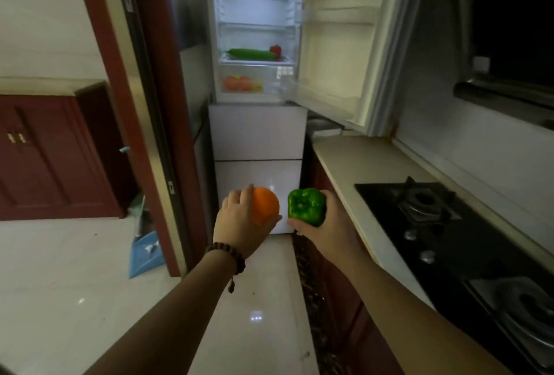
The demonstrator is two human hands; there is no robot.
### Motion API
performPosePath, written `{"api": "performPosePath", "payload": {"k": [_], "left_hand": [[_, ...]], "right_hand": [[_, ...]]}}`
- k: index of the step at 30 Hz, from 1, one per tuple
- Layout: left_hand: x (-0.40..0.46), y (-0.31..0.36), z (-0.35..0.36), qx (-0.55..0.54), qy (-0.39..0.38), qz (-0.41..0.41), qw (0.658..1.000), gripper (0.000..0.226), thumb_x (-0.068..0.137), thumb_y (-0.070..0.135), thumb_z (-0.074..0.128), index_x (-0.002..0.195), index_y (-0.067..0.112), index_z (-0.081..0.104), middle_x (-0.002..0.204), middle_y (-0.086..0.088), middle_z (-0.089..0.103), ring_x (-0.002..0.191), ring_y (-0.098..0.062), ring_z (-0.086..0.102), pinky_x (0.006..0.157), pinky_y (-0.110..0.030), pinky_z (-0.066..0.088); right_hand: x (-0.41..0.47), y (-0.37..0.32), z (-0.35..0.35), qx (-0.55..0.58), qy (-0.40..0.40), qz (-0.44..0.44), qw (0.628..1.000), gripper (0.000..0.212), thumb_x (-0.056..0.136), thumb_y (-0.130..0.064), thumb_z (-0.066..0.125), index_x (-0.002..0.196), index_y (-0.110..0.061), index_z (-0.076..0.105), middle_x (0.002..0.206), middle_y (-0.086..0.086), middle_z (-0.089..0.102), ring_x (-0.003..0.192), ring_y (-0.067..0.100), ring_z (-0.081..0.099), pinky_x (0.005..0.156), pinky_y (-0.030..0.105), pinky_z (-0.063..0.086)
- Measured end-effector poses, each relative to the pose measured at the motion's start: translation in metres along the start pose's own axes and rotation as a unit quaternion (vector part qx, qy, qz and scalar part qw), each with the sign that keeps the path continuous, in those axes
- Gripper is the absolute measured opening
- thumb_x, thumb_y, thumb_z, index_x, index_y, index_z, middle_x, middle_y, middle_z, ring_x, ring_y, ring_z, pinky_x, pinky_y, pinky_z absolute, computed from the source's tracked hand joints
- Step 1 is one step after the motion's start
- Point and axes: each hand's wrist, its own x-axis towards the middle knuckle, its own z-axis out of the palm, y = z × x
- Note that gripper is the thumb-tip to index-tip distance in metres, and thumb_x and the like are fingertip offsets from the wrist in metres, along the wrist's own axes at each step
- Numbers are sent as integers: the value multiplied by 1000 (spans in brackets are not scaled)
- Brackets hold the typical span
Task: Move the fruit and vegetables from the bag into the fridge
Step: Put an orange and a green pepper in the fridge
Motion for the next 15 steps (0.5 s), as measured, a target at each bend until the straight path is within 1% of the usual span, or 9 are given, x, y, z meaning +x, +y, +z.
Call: {"api": "performPosePath", "payload": {"k": [6,9,11,15], "left_hand": [[72,-40,-8,-5,26,-26,999,85,72,59,68,138,20,32,137,-6,40,121,-26,43,94,-41,45],[116,-54,-2,-2,32,-23,999,84,73,58,68,138,20,32,138,-6,40,121,-27,43,94,-42,45],[149,-64,4,2,41,-16,999,84,73,59,67,138,20,31,138,-6,40,121,-27,44,93,-42,46],[229,-85,15,16,58,-5,998,85,73,61,65,139,21,30,139,-5,39,122,-26,43,94,-42,45]], "right_hand": [[79,-10,46,-2,-10,-12,1000,77,63,-48,81,125,-24,43,119,-4,53,101,10,53,71,17,41],[126,-5,61,2,-7,-21,1000,78,61,-48,82,125,-22,45,117,-3,55,101,13,56,76,22,45],[161,1,69,7,-3,-27,1000,78,61,-49,82,125,-23,45,117,-3,55,102,14,56,78,24,47],[242,15,85,3,6,-32,999,77,64,-47,81,126,-22,43,117,-4,53,100,12,54,70,15,41]]}}
